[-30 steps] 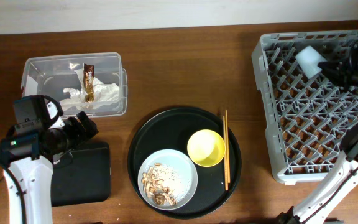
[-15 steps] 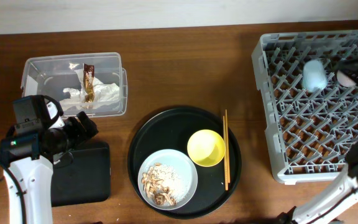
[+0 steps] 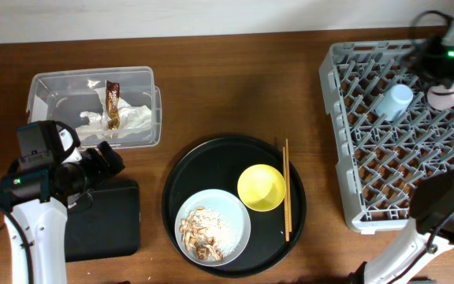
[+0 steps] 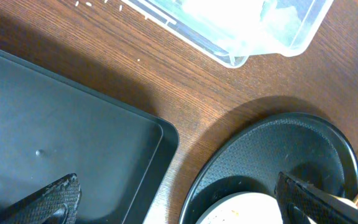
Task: Sort waste into correct bins and load items into the dishwasher rack
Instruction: 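Reach the right gripper to the tray and grasp the yellow bowl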
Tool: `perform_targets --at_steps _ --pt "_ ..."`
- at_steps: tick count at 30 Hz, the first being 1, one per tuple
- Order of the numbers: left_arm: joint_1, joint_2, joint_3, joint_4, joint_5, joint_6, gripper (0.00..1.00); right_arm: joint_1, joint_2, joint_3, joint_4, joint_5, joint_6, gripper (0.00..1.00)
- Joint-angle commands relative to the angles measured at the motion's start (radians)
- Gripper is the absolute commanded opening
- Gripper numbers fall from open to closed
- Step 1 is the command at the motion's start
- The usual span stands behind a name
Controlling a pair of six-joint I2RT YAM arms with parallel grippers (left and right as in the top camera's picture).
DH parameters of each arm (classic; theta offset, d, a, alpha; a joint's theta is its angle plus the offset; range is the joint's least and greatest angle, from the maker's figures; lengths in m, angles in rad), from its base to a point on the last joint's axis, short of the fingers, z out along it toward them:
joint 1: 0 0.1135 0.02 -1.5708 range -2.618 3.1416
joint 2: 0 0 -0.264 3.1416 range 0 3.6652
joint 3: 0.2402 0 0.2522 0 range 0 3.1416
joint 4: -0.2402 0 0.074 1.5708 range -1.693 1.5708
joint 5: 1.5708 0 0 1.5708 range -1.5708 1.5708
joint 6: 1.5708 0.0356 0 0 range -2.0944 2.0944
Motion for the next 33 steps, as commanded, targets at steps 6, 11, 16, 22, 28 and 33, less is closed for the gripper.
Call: perform_targets --at_steps 6,11,16,22,28,33 --pt "0.004 -0.011 0.013 -0.001 -0.003 -0.013 0.99 0.231 -0.088 -0.002 -0.218 0.051 -0.063 0.37" --pt "0.004 -0.011 0.013 -0.001 -0.004 -0.013 0.99 0.442 -0.083 -0.025 -0.357 0.146 -0.102 0.43" --pt "0.004 -0.011 0.013 -0.001 -0.003 -0.013 0.99 0.671 -0.083 -0.028 -0.427 0.162 -0.102 0.72" --pt "0.004 -0.011 0.013 -0.001 -0.003 -0.013 0.99 0.941 -0.082 -0.097 -0.329 0.181 -0.085 0.81" --pt "0.004 -0.011 0.013 -0.001 -0.003 -0.013 0.99 1.057 -0.082 -0.34 -0.182 0.445 0.308 0.52" --pt "0.004 -0.011 0.013 -0.001 -0.004 -0.013 0.99 1.08 -0.082 -0.502 -0.026 0.437 0.41 0.49"
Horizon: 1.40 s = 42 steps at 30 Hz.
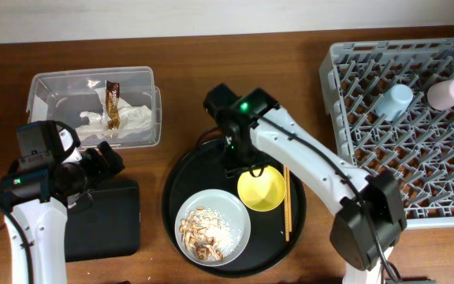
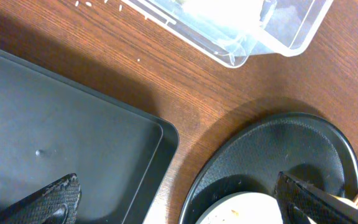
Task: Sort waste into correct bins and load items into the dishwasher rack
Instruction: 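Reach the right gripper to the tray and grasp the yellow bowl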
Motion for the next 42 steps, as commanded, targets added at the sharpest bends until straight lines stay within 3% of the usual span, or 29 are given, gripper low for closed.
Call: perform_targets --at_steps 1,4,17,22,42 --pt "0.005 -0.011 0.013 -0.001 -0.004 -0.013 0.99 0.019 -0.018 -0.097 0.096 0.042 0.144 0.47" --pt "0.005 -0.011 0.013 -0.001 -0.004 -0.013 0.99 0.024 -0.018 -0.167 0.17 0.042 0.207 0.39" --pt "0.005 -0.011 0.013 -0.001 -0.004 -0.013 0.99 0.065 -0.017 -0.332 0.333 0.045 0.362 0.39" --pt "0.005 -0.011 0.013 -0.001 -0.004 -0.013 0.99 0.08 -0.017 -0.332 0.357 0.047 0.371 0.24" --pt "0.005 -0.011 0.013 -0.001 -0.004 -0.013 1.0 0.08 -0.008 -0.334 0.363 0.133 0.401 0.24"
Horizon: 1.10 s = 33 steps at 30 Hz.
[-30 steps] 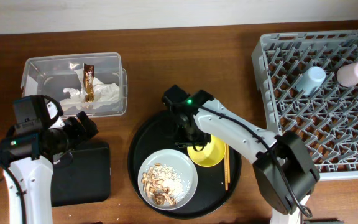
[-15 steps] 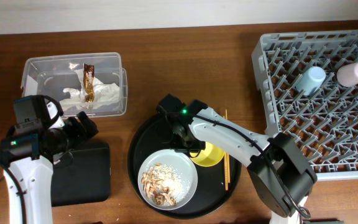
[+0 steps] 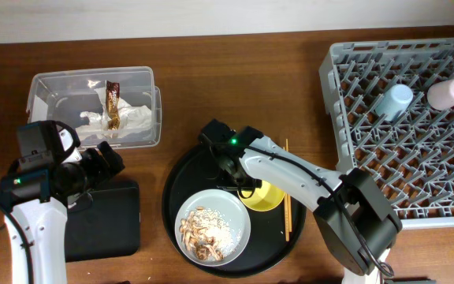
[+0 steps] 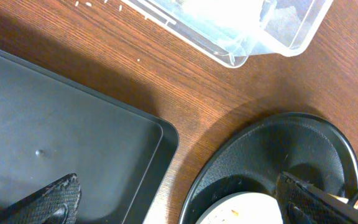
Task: Sort waste into correct bins and load items into the dishwasher rack
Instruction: 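Reach the right gripper to the tray and grasp the yellow bowl, then carry the yellow bowl to the rack and set it down inverted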
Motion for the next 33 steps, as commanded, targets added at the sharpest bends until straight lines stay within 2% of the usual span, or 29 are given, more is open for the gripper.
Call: perform_targets --at_steps 1,29,33 --pt "0.004 -0.011 0.013 -0.001 -0.004 -0.013 0.99 0.011 -0.005 -0.009 0.001 0.027 0.015 0.24" --pt "0.004 -0.011 0.013 -0.001 -0.004 -0.013 0.99 0.011 0.044 -0.01 0.006 0.069 0.018 0.24" --pt "0.004 -0.011 0.013 -0.001 -0.004 -0.013 0.99 0.011 0.045 -0.009 0.008 0.068 0.019 0.15"
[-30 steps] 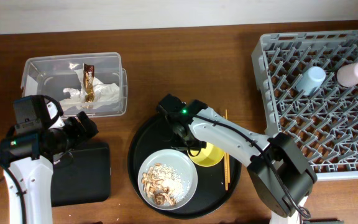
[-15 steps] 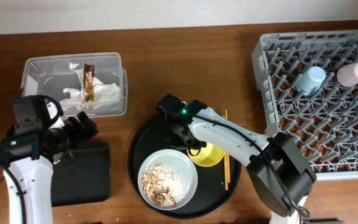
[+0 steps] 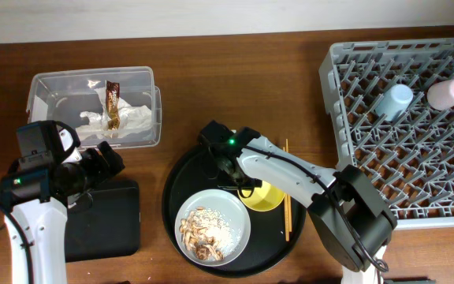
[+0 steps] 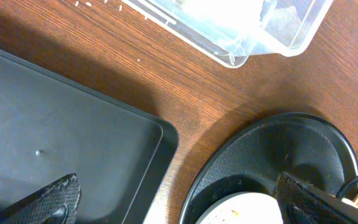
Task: Sort waste into correct bins and load items into the dishwasher rack
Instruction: 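Carry the yellow bowl to the rack and set it down inverted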
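A yellow bowl [image 3: 265, 189] and a pale blue plate of food scraps [image 3: 213, 227] sit on the round black tray [image 3: 187, 170], with wooden chopsticks [image 3: 286, 189] lying to the right of the bowl. My right gripper [image 3: 240, 184] is down at the bowl's left rim; its jaws are hidden under the wrist. My left gripper [image 4: 179, 202] hangs wide open and holds nothing, above the gap between the black rectangular bin [image 4: 55, 137] and the round tray [image 4: 278, 140]. The grey dishwasher rack [image 3: 345, 134] holds a blue cup [image 3: 392, 101] and a pink cup [image 3: 450, 91].
A clear plastic bin [image 3: 46, 83] at the back left contains crumpled tissue and a brown wrapper [image 3: 113, 105]. The black rectangular bin [image 3: 109, 221] lies in front of it beside the left arm. Bare wooden table lies between the round tray and the rack.
My right gripper stays at the yellow bowl's left rim, its arm only slightly shifted. The left arm has not moved.
My right arm was first over the rack's far right corner beside the pink cup. Then the pink cup lay in the rack and the arm was above the round tray's back edge. After that its gripper was down at the yellow bowl's rim, where it remains.
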Tool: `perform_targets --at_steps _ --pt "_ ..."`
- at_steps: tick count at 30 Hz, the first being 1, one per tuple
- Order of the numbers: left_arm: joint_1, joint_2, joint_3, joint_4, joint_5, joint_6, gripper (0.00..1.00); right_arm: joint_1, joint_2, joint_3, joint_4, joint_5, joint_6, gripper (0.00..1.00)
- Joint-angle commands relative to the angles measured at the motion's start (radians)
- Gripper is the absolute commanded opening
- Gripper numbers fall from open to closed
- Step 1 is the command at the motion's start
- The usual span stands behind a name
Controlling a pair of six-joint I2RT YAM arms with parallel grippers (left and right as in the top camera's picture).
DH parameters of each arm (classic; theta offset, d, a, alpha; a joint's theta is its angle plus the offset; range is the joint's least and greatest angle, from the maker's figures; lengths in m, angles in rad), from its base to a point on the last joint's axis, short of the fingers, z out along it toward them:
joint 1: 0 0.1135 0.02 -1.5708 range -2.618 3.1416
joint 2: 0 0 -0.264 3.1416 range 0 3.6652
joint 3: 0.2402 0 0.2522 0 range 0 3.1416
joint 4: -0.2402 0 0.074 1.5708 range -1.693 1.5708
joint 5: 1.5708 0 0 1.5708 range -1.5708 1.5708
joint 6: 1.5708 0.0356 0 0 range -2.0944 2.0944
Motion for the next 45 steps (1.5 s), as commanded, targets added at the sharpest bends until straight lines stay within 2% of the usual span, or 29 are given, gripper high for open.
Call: perform_targets --at_steps 1,3,9,14,16,19,22,24,28,32,38,42,44,45 --pt "0.005 -0.011 0.013 -0.001 -0.004 -0.013 0.99 0.011 0.016 -0.009 0.002 0.003 0.013 0.13" --pt "0.005 -0.011 0.013 -0.001 -0.004 -0.013 0.99 0.009 0.016 -0.006 0.003 -0.03 0.013 0.04" --pt "0.005 -0.011 0.013 -0.001 -0.004 -0.013 0.99 0.009 0.008 0.114 -0.067 -0.084 -0.019 0.04" --pt "0.005 -0.011 0.013 -0.001 -0.004 -0.013 0.99 0.003 -0.012 0.314 -0.232 -0.083 -0.094 0.04" --pt "0.005 -0.011 0.013 -0.001 -0.004 -0.013 0.99 -0.012 -0.028 0.41 -0.315 -0.037 -0.13 0.04" --pt "0.005 -0.011 0.013 -0.001 -0.004 -0.013 0.99 -0.054 -0.066 0.55 -0.463 0.141 -0.131 0.04" --pt "0.005 -0.011 0.013 -0.001 -0.004 -0.013 0.99 -0.14 -0.115 0.664 -0.61 0.24 -0.132 0.04" --pt "0.005 -0.011 0.013 -0.001 -0.004 -0.013 0.99 -0.247 -0.164 0.728 -0.686 0.26 -0.195 0.04" --pt "0.005 -0.011 0.013 -0.001 -0.004 -0.013 1.0 -0.527 -0.276 0.744 -0.701 0.23 -0.331 0.04" --pt "0.005 -0.011 0.013 -0.001 -0.004 -0.013 0.99 -0.885 -0.312 0.744 -0.638 0.043 -0.546 0.04" --pt "0.005 -0.011 0.013 -0.001 -0.004 -0.013 0.99 -1.328 -0.209 0.743 -0.602 -0.6 -0.837 0.04" --pt "0.005 -0.011 0.013 -0.001 -0.004 -0.013 0.99 -1.471 -0.1 0.739 -0.603 -0.918 -0.991 0.04" --pt "0.005 -0.011 0.013 -0.001 -0.004 -0.013 0.99 -1.534 0.015 0.739 -0.602 -1.147 -1.133 0.04" --pt "0.005 -0.011 0.013 -0.001 -0.004 -0.013 0.99 -1.541 0.041 0.739 -0.602 -1.188 -1.162 0.04"
